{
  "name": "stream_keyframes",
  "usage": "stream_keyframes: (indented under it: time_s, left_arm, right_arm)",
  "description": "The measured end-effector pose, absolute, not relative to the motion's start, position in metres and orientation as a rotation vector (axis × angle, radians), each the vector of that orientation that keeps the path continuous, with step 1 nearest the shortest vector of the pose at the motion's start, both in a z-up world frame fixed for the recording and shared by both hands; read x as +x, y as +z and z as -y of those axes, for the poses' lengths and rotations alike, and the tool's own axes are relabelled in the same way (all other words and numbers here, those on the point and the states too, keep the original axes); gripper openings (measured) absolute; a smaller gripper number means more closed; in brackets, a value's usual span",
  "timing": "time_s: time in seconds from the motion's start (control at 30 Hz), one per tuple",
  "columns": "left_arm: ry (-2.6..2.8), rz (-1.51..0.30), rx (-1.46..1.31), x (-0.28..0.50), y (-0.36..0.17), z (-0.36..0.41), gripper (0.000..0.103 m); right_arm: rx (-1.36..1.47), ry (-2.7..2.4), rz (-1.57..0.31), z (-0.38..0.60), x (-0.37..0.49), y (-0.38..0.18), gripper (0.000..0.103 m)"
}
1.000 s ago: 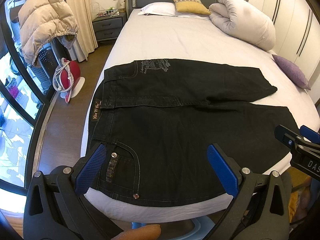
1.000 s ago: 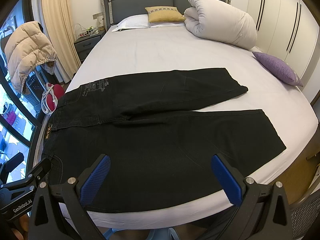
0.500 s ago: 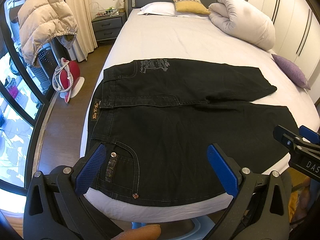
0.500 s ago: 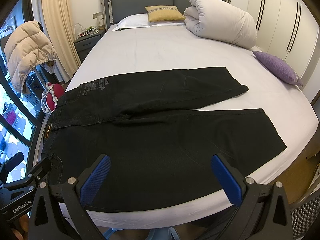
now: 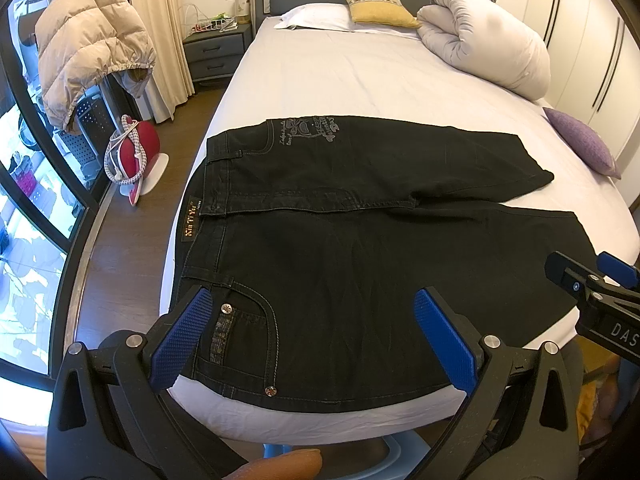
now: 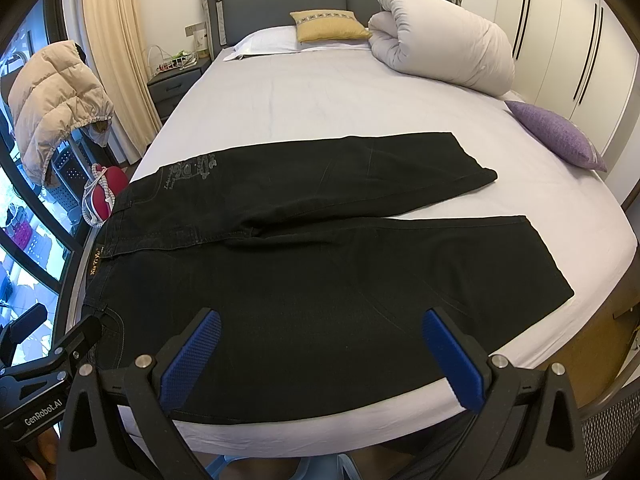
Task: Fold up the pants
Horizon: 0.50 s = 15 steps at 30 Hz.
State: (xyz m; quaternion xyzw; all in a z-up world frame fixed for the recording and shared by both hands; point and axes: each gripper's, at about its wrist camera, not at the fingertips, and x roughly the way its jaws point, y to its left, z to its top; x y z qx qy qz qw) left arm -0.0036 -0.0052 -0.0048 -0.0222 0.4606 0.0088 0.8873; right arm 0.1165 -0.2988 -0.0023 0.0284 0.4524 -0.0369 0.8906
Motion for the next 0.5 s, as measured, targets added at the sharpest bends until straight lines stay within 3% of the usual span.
stream_keyframes:
  time_s: [0.5]
  left_arm:
    - [0.023, -0.863, 0.021, -0.012, -0.005, 0.017, 0.103]
  right_arm:
    - [0.059, -0.074, -0.945, 0.299, 0.114, -0.010, 0.103]
